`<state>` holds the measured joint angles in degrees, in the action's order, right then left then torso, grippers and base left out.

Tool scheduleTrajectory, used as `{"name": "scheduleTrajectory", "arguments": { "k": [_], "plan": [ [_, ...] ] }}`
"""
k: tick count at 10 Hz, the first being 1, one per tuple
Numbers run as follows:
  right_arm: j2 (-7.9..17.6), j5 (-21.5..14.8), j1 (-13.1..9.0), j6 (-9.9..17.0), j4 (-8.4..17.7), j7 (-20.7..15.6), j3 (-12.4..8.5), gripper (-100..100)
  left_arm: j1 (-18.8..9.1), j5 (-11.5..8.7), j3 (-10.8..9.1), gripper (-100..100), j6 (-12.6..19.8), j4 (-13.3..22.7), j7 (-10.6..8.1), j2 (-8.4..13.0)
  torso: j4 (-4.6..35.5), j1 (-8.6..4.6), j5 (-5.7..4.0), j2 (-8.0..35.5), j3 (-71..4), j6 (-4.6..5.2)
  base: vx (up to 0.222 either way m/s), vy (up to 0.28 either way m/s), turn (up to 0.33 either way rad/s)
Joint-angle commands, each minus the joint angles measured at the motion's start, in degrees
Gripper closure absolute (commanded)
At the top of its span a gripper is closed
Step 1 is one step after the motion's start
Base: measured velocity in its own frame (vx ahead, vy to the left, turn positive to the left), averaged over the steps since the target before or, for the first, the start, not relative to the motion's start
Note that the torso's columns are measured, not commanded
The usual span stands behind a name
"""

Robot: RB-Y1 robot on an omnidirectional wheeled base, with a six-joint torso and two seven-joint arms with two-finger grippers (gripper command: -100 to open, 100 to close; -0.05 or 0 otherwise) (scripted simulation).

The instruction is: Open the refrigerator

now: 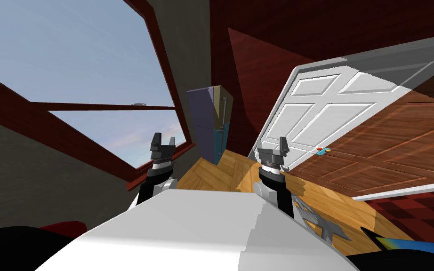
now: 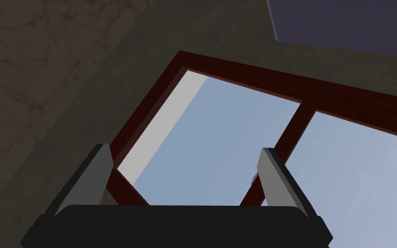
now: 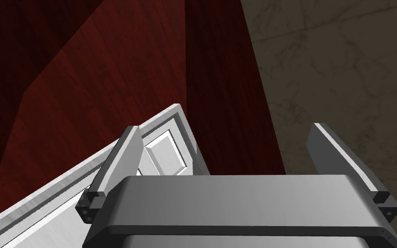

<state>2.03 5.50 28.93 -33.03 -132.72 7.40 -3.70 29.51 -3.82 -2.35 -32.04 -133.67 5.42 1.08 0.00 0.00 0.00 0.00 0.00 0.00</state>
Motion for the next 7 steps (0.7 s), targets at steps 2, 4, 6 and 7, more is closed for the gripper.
{"name": "scheduleTrajectory", "arguments": {
  "k": [2,4,6,7],
  "plan": [
    [0.0,0.0,0.0,0.0,0.0,0.0,0.0,0,0.0,0.0,0.00,0,0.0,0.0,0.00,0.0,6.0,0.00,0.00,6.0,-12.0,0.00,0.000,0.000,0.000],
    [0.0,0.0,0.0,0.0,0.0,0.0,0.0,0,0.0,0.0,0.00,0,0.0,0.0,0.00,0.0,14.2,0.00,0.00,14.2,-28.5,0.00,0.000,0.000,0.000],
    [0.0,0.0,0.0,0.0,0.0,0.0,0.0,0,0.0,0.0,0.00,0,0.0,0.0,0.00,0.0,22.7,0.00,0.00,22.7,-45.4,0.00,0.000,0.000,0.000],
    [0.0,0.0,0.0,0.0,0.0,0.0,0.0,0,0.0,0.0,0.00,0,0.0,0.0,0.00,0.0,26.9,0.00,0.00,26.9,-53.8,0.00,0.000,0.000,0.000]
  ]
}}
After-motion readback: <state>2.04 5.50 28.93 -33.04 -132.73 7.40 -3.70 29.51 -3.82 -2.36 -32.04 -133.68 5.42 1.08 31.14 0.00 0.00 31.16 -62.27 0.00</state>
